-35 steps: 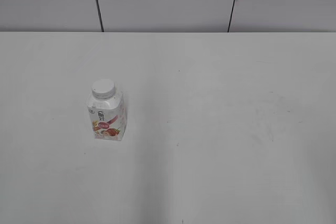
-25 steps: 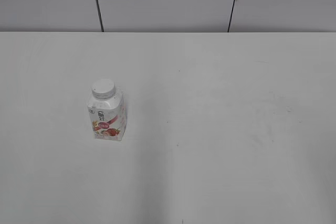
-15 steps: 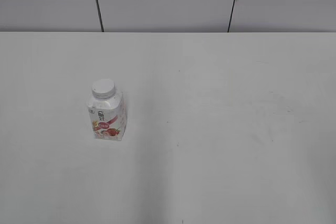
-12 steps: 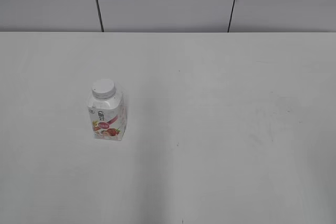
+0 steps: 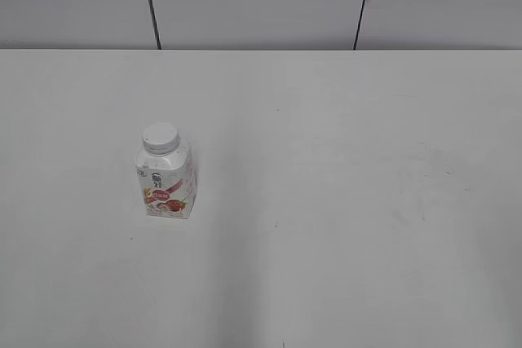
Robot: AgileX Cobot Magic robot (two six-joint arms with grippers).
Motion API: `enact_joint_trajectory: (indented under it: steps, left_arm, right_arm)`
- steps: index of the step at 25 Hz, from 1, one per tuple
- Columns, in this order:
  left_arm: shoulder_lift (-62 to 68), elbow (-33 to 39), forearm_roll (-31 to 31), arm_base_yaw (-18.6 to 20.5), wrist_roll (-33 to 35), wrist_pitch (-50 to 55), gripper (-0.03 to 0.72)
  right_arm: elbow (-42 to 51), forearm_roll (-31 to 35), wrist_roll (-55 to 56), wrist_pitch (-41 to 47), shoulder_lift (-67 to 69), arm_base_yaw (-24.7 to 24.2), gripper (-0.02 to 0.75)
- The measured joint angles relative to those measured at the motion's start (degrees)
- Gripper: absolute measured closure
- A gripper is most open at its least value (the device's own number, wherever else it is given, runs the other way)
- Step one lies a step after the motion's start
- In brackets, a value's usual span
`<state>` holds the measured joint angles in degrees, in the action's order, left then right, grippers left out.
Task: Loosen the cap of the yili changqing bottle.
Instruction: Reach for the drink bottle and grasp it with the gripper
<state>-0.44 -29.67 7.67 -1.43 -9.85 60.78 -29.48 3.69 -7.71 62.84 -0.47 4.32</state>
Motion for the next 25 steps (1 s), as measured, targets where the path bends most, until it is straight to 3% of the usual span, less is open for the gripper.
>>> enact_joint_trajectory:
  steps: [9, 25]
  left_arm:
    - [2.43, -3.72, -1.86, 0.00, 5.79, -8.73, 0.231]
    - [38.63, -5.56, -2.39, -0.38, 7.49, -43.32, 0.231]
  right_arm:
    - [0.00, 0.00, 0.00, 0.00, 0.00, 0.00, 0.156]
    - [0.00, 0.00, 0.00, 0.00, 0.00, 0.00, 0.156]
